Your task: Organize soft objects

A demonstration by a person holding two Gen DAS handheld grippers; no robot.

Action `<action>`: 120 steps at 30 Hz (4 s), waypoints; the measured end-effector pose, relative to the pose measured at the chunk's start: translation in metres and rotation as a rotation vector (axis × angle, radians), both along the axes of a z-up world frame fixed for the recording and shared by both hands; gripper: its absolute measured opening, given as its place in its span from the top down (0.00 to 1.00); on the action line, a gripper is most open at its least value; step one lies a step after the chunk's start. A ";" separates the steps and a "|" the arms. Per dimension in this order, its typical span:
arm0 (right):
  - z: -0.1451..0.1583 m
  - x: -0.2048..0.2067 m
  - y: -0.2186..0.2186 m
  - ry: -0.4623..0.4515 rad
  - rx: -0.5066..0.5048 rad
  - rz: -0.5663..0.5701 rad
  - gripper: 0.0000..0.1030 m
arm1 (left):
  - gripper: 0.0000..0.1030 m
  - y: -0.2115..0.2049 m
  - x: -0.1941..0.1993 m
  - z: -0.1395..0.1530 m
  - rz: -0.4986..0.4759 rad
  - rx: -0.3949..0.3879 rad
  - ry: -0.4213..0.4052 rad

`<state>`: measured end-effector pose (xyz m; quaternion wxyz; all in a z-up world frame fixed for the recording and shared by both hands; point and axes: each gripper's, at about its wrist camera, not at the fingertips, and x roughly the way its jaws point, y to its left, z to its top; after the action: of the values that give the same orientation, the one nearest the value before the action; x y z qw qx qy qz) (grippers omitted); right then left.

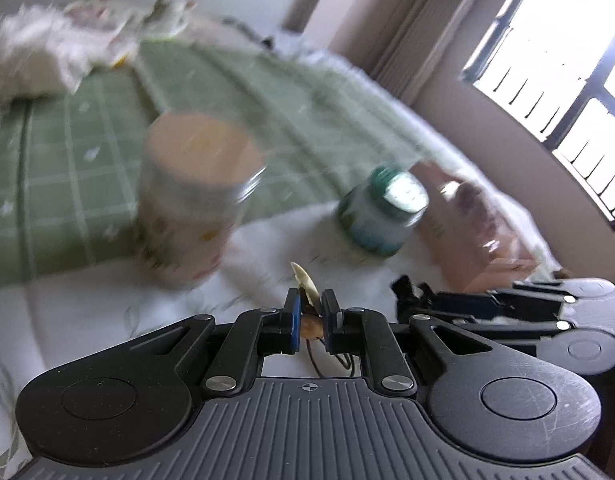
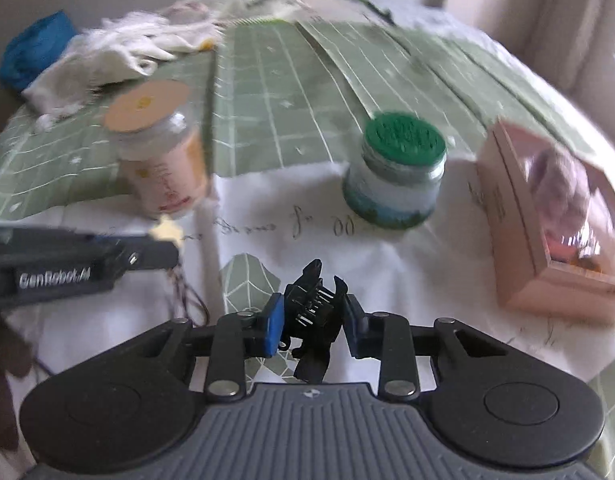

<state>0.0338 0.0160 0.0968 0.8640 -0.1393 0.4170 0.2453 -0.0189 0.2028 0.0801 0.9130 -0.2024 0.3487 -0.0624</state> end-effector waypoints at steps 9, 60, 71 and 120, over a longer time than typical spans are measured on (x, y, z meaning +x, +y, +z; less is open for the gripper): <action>0.096 0.043 -0.050 -0.238 0.143 0.095 0.71 | 0.87 -0.018 0.062 0.106 0.016 0.098 -0.174; -0.065 -0.020 -0.156 -0.132 -0.078 -0.452 0.10 | 0.84 -0.185 0.015 -0.069 -0.211 0.279 -0.101; -0.088 -0.028 -0.181 -0.177 0.070 -0.482 0.00 | 0.81 -0.208 0.005 -0.077 -0.188 0.378 -0.128; -0.094 -0.036 -0.184 -0.211 0.120 -0.486 0.00 | 0.81 -0.199 0.000 -0.076 -0.171 0.335 -0.112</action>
<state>-0.0019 -0.1683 0.0031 0.9430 -0.0087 0.3305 0.0390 -0.0192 0.0040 0.0037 0.9433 -0.0134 0.3185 -0.0920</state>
